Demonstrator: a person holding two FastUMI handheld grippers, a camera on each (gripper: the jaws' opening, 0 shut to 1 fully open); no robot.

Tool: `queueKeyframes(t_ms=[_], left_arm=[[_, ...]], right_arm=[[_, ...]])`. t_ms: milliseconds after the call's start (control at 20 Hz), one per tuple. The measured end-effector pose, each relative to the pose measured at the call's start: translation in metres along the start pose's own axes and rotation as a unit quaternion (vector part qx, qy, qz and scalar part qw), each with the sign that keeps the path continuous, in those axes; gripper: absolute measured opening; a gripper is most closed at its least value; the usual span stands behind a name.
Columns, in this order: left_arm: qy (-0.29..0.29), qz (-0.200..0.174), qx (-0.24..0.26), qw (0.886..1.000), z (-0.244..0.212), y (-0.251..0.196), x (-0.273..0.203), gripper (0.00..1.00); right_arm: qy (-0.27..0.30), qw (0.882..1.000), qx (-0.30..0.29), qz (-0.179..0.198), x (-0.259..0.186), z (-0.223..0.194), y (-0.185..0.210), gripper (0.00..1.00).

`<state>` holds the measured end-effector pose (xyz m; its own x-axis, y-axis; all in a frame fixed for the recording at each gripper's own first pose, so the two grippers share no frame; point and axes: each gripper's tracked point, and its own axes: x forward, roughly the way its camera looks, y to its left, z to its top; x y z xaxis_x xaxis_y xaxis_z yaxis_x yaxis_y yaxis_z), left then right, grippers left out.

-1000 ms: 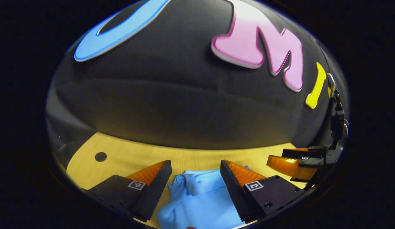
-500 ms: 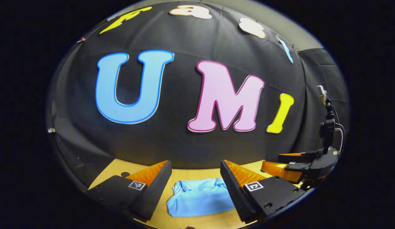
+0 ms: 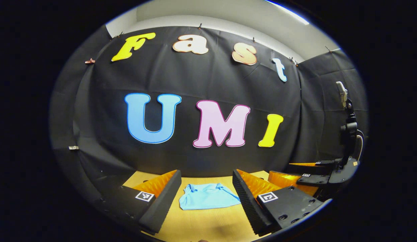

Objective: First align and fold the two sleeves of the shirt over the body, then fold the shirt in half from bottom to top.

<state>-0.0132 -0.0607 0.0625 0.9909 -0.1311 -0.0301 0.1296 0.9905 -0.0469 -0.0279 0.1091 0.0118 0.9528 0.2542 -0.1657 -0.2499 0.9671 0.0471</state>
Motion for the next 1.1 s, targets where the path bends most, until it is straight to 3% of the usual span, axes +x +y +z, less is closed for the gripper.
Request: queueKeyframes(t_ms=[100, 350, 650, 800, 1100], left_arm=[[-0.014, -0.001, 0.002, 1.0, -0.001, -0.01, -0.036, 0.97], [-0.01, 0.009, -0.006, 1.0, -0.012, -0.011, -0.064, 0.97], [0.01, 0.007, 0.009, 1.0, -0.045, -0.001, -0.077, 0.97], [0.016, 0.003, 0.004, 1.0, -0.046, -0.003, -0.082, 0.97], [0.008, 0.005, -0.002, 1.0, -0.038, -0.007, -0.074, 0.97]], right_arm=[[0.003, 1.0, 0.003, 0.009, -0.025, -0.008, 0.01, 0.98], [0.011, 1.0, 0.009, 0.012, -0.051, -0.019, 0.01, 0.98], [0.022, 1.0, 0.007, 0.007, -0.062, -0.03, 0.011, 0.98], [0.028, 1.0, -0.012, -0.002, -0.064, -0.034, 0.006, 0.98], [0.017, 1.0, 0.005, -0.013, -0.067, -0.025, -0.003, 0.99]])
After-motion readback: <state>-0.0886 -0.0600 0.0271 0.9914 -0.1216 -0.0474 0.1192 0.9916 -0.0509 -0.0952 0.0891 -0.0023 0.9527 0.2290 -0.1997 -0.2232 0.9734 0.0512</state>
